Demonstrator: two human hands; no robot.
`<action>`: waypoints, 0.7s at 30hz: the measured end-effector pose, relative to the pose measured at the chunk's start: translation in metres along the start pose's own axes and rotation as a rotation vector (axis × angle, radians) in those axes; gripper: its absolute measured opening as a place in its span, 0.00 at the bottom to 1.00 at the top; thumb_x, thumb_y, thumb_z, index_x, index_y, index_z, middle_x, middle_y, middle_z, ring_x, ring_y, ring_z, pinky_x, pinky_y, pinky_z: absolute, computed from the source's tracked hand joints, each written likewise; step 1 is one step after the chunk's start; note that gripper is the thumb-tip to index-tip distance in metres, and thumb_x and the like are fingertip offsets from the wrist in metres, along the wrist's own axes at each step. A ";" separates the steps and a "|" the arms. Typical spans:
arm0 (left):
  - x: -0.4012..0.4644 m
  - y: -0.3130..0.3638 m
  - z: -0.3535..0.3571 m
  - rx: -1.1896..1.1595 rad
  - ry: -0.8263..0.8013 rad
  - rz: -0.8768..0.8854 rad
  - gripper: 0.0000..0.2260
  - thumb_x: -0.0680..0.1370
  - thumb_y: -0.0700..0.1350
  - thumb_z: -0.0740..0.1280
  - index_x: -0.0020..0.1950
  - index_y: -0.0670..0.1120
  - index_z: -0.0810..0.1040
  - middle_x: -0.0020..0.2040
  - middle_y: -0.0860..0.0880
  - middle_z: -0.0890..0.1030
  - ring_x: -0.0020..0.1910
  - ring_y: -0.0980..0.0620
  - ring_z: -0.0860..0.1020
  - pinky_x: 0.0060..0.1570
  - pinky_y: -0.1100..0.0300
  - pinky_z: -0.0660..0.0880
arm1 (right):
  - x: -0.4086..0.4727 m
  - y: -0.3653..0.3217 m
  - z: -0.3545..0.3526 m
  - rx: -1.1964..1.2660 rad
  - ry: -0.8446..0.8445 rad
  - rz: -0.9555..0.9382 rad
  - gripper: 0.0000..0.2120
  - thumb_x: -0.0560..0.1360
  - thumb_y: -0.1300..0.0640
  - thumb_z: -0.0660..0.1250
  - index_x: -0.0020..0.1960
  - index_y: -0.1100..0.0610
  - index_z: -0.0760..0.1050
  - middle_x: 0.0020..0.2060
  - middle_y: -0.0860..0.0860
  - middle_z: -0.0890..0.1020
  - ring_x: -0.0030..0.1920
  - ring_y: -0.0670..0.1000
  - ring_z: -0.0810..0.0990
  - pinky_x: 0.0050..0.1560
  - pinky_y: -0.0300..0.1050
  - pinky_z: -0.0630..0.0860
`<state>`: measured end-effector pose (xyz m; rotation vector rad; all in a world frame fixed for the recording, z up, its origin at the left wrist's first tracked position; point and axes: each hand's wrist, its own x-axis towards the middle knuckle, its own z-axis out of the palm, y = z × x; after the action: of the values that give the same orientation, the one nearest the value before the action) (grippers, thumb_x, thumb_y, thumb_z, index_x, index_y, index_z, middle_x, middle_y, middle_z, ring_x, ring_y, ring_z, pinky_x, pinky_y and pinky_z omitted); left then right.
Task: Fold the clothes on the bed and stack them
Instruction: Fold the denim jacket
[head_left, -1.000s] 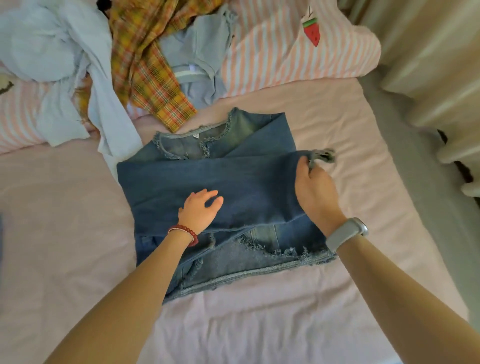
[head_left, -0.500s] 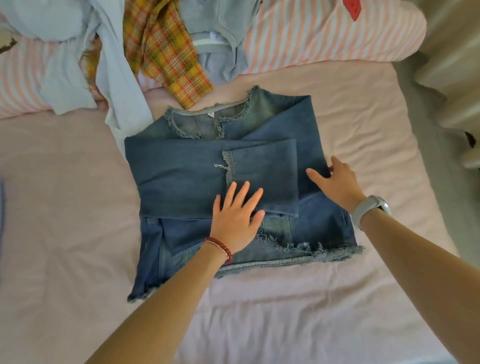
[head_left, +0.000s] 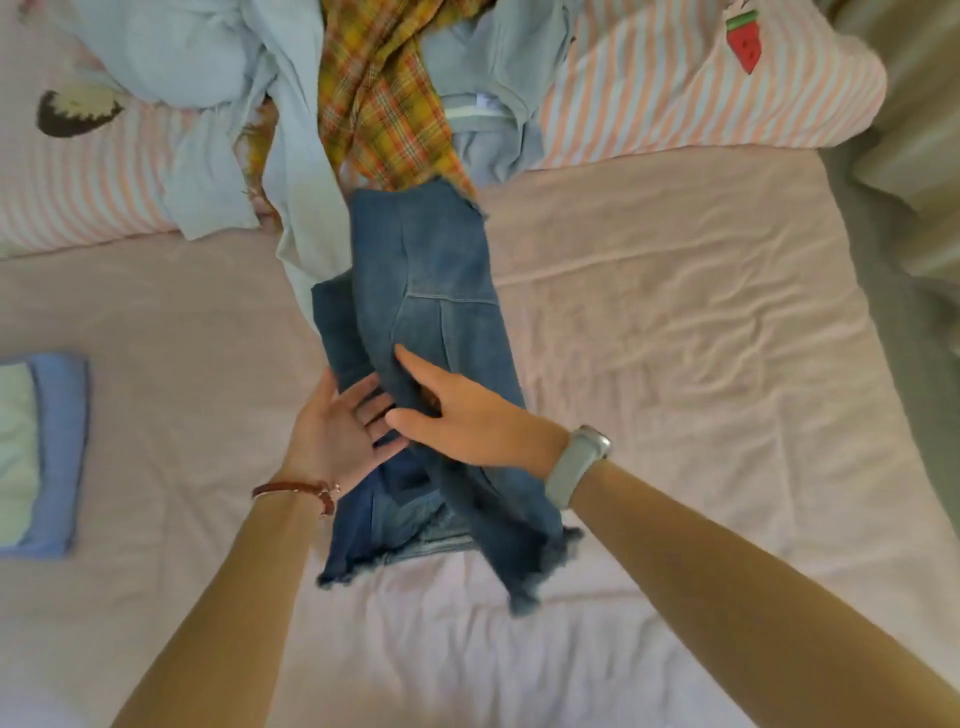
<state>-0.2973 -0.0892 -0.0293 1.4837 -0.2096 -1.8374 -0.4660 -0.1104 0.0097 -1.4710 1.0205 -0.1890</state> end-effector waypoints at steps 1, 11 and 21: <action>-0.003 0.002 -0.011 0.012 0.007 0.013 0.28 0.76 0.64 0.50 0.48 0.49 0.84 0.47 0.48 0.84 0.47 0.50 0.83 0.48 0.51 0.78 | 0.007 -0.005 0.017 0.059 -0.077 0.025 0.31 0.79 0.53 0.59 0.76 0.52 0.47 0.62 0.54 0.74 0.54 0.53 0.77 0.55 0.42 0.74; 0.027 -0.013 -0.021 0.850 0.483 0.552 0.13 0.81 0.42 0.56 0.59 0.35 0.74 0.55 0.40 0.78 0.54 0.44 0.75 0.55 0.59 0.69 | -0.005 0.084 0.055 -0.593 0.338 0.150 0.30 0.74 0.45 0.45 0.72 0.52 0.64 0.71 0.59 0.64 0.72 0.65 0.59 0.64 0.68 0.61; 0.011 -0.017 -0.051 0.699 0.531 0.281 0.10 0.78 0.49 0.63 0.55 0.46 0.69 0.46 0.52 0.74 0.47 0.52 0.73 0.48 0.60 0.70 | 0.001 0.105 0.078 -0.618 0.404 0.139 0.26 0.77 0.48 0.52 0.74 0.54 0.61 0.74 0.62 0.55 0.72 0.68 0.55 0.67 0.61 0.63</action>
<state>-0.2598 -0.0677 -0.0636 2.2193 -0.8075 -1.1268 -0.4628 -0.0374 -0.0984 -1.9525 1.6013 -0.0705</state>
